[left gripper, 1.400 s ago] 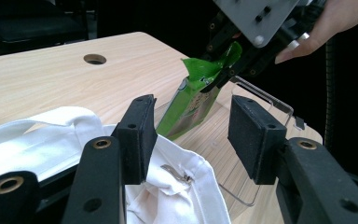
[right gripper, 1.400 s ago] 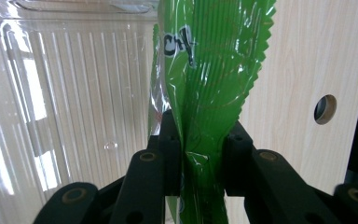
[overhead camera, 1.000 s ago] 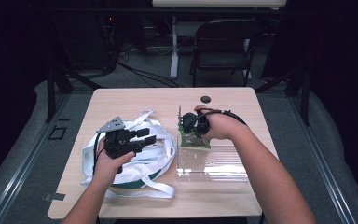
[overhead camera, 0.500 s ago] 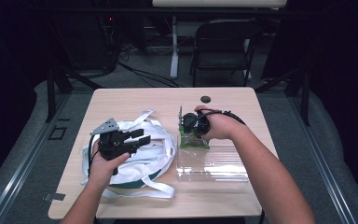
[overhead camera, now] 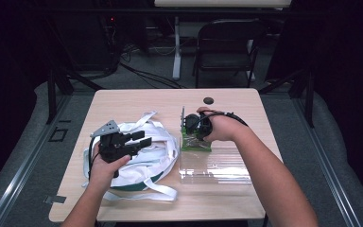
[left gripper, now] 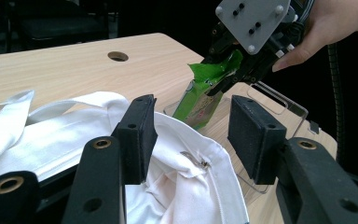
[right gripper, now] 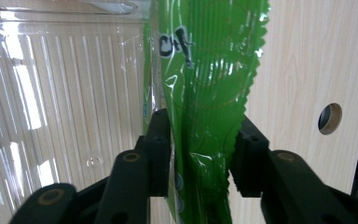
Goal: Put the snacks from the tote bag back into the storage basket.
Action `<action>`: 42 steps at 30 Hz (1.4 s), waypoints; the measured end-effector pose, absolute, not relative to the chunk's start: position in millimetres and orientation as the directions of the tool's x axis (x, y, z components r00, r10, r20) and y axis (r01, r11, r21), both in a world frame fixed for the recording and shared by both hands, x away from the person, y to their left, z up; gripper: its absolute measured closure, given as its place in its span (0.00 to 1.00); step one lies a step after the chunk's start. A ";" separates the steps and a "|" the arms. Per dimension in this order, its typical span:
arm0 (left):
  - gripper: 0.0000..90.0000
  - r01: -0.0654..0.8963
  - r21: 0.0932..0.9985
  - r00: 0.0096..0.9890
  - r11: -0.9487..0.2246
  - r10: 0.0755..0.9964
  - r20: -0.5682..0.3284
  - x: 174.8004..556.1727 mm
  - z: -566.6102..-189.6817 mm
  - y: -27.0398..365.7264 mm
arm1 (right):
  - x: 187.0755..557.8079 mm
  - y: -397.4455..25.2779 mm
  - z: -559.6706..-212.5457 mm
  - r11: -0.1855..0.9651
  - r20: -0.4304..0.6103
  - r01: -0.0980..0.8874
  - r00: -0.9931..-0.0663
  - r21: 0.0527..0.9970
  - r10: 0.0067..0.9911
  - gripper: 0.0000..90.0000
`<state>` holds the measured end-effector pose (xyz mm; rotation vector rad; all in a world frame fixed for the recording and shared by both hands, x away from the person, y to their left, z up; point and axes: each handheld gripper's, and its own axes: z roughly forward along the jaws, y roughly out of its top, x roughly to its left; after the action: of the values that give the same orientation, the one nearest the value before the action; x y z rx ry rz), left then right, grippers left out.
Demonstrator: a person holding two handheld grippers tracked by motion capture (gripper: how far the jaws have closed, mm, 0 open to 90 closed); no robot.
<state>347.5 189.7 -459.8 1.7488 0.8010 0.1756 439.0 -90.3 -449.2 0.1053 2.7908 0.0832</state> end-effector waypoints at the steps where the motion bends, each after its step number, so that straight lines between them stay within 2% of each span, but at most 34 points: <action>1: 0.57 0.423 0.898 0.756 -0.120 0.594 -0.277 347.5 -459.9 189.7 | 439.3 -90.6 -448.7 0.995 -0.341 0.065 -0.936 0.070 0.085 0.67; 8: 0.57 0.423 0.898 0.756 -0.121 0.593 -0.277 347.1 -459.8 189.6 | 440.4 -94.0 -447.0 0.991 -0.339 0.098 -0.933 0.091 0.123 0.53; 12: 0.57 0.424 0.897 0.756 -0.122 0.594 -0.277 347.2 -459.4 190.3 | 440.7 -94.5 -446.9 0.990 -0.335 0.109 -0.933 0.089 0.133 0.49; 26: 0.57 0.423 0.898 0.755 -0.118 0.594 -0.278 346.7 -458.5 190.9 | 439.6 -91.6 -443.7 0.987 -0.334 0.103 -0.932 0.121 0.138 0.44; 42: 0.57 0.424 0.898 0.755 -0.115 0.593 -0.280 347.0 -457.8 192.7 | 437.2 -87.7 -433.6 0.984 -0.326 0.104 -0.934 0.146 0.147 0.44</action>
<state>347.0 192.7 -457.8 1.7439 0.8032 0.1746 437.2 -87.7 -433.6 0.1820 2.7875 0.1803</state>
